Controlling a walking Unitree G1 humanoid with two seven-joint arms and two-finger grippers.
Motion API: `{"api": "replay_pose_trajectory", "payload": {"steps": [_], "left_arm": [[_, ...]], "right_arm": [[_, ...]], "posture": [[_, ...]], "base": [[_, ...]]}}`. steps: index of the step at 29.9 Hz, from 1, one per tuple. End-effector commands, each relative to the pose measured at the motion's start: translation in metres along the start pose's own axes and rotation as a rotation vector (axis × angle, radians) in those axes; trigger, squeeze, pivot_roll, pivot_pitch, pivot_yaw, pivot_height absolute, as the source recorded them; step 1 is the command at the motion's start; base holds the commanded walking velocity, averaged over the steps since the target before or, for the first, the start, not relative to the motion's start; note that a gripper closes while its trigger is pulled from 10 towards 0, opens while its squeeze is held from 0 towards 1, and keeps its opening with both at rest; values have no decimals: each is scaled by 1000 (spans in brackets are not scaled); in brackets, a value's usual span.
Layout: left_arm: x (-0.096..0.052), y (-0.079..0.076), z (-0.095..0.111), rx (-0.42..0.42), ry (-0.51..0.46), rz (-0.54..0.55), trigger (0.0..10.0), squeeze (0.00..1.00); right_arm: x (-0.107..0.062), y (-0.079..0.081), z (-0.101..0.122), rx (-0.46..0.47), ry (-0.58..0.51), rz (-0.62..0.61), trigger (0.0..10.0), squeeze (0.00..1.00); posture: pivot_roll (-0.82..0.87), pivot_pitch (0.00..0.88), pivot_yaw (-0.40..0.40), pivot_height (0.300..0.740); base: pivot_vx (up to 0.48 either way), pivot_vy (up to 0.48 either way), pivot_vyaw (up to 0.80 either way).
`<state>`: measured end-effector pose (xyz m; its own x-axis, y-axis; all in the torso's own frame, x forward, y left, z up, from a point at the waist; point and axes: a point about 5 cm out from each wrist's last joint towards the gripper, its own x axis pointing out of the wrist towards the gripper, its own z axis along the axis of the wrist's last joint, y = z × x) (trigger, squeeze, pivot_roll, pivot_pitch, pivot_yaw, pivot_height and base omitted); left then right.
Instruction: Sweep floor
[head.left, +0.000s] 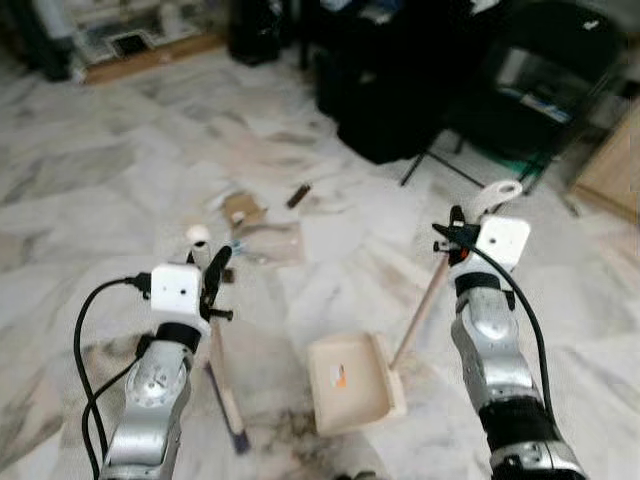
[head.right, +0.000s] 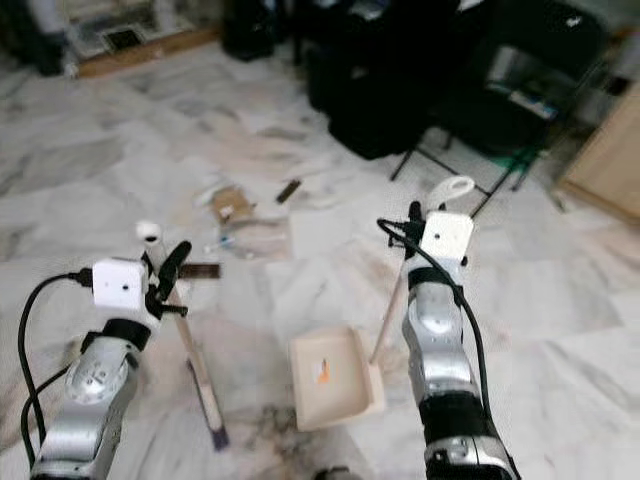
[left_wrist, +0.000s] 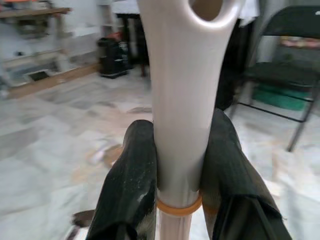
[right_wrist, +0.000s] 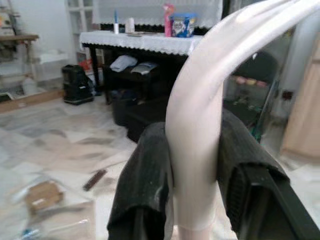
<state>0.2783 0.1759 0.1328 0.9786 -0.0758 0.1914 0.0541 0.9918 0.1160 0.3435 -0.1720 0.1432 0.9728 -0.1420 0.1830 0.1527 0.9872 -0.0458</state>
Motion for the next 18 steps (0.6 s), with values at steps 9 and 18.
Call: {"api": "replay_pose_trajectory", "payload": {"steps": [9, 18], "left_arm": [[3, 0, 10, 9, -47, -15, 10000, 0], [2, -1, 10, 5, -43, -16, 10000, 0]], "right_arm": [[0, 7, 14, 29, -87, 26, 10000, 0], [1, 8, 14, 49, -82, 29, 10000, 0]], "posture": [[-37, 115, 0, 740], [-36, 124, -1, 740]], "base": [[0, 35, -347], [0, 381, 0]]}}
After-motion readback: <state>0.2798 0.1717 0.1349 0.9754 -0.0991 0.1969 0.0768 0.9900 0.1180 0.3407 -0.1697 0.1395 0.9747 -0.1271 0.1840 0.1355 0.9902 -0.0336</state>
